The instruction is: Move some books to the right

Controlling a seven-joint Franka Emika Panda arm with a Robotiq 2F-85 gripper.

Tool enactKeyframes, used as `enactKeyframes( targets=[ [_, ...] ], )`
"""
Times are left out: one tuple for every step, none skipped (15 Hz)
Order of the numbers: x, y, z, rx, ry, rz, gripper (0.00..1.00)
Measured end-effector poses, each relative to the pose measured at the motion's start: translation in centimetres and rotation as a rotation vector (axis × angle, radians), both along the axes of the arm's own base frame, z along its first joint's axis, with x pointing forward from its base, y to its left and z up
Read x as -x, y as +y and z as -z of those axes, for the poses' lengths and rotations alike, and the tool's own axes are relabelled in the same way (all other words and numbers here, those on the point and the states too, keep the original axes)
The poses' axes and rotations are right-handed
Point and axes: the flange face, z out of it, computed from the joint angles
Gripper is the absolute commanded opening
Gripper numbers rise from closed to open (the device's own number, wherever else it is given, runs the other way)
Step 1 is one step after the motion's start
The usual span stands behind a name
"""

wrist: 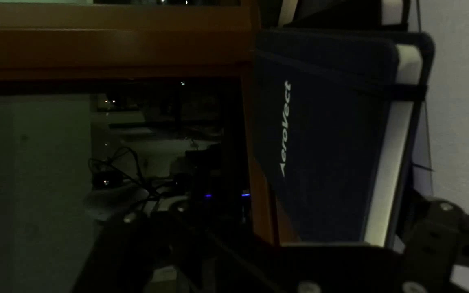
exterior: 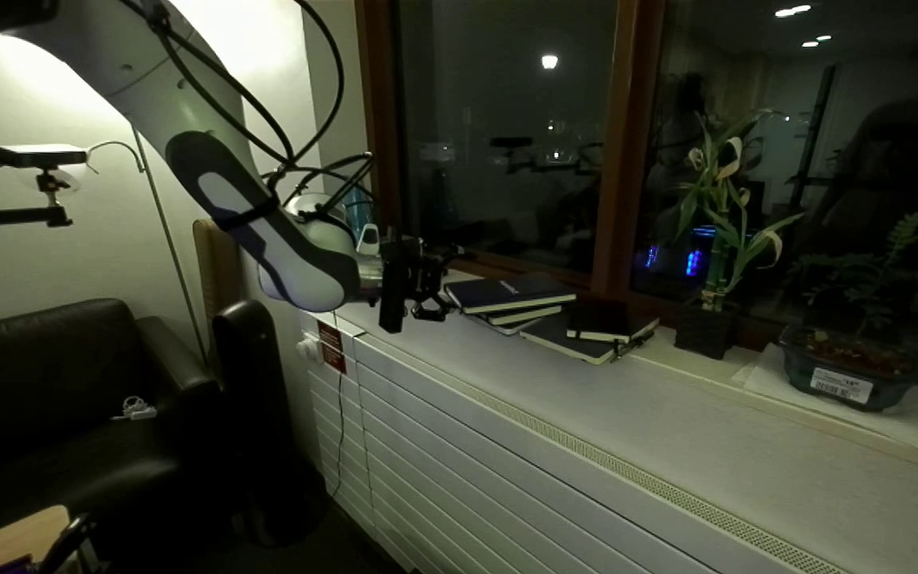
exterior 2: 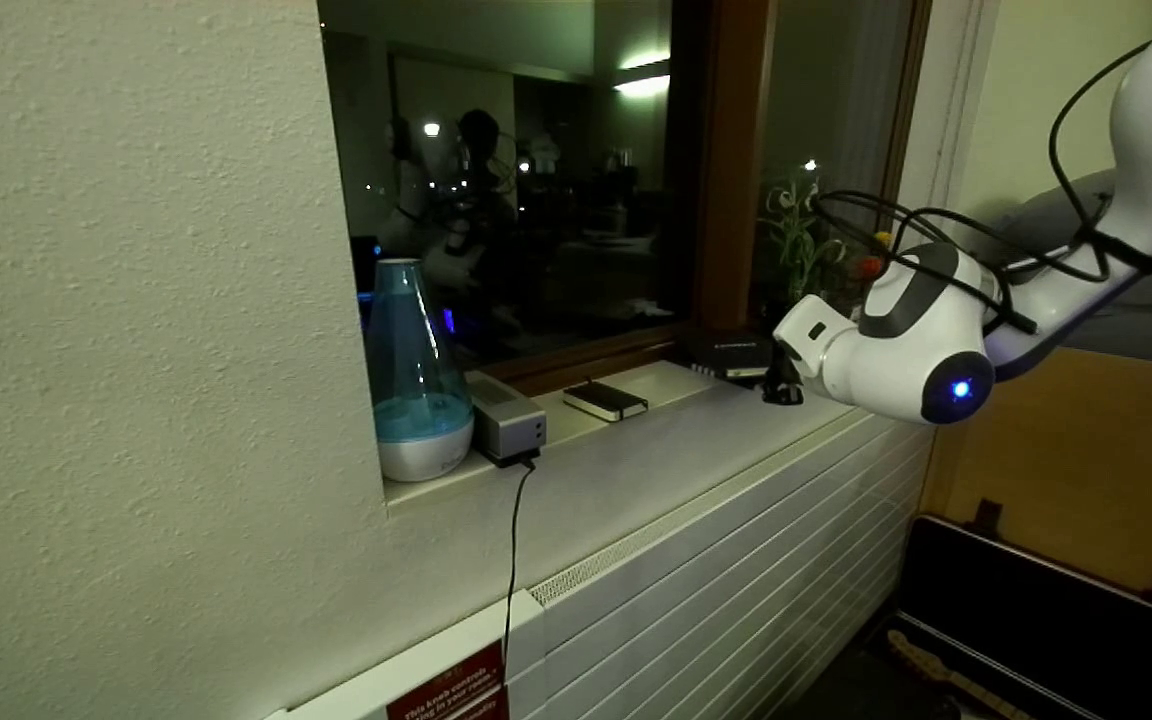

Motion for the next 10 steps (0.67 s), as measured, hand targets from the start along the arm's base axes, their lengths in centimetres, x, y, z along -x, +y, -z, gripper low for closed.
enactKeyframes(
  targets=[
    [-0.1,0.0,0.2,0.01,-0.005,0.0,0.74],
    [-0.1,-0.1,0.3,0.017,-0.009,0.001,0.67],
    [-0.1,0.0,0.5,0.02,-0.011,0.004,0.61],
    [-0.1,-0.1,0.7,0.024,-0.012,0.006,0.53],
    [-0.2,-0.1,0.9,0.027,-0.013,0.008,0.47],
    [-0.2,-0.1,1.0,0.029,-0.013,0.01,0.41],
    [-0.2,-0.1,1.2,0.029,-0.012,0.011,0.34],
    [-0.2,-0.1,1.3,0.03,-0.011,0.012,0.28],
    [-0.1,-0.1,1.3,0.03,-0.009,0.012,0.21],
    [-0.1,-0.2,1.4,0.03,-0.009,0.012,0.16]
  ],
)
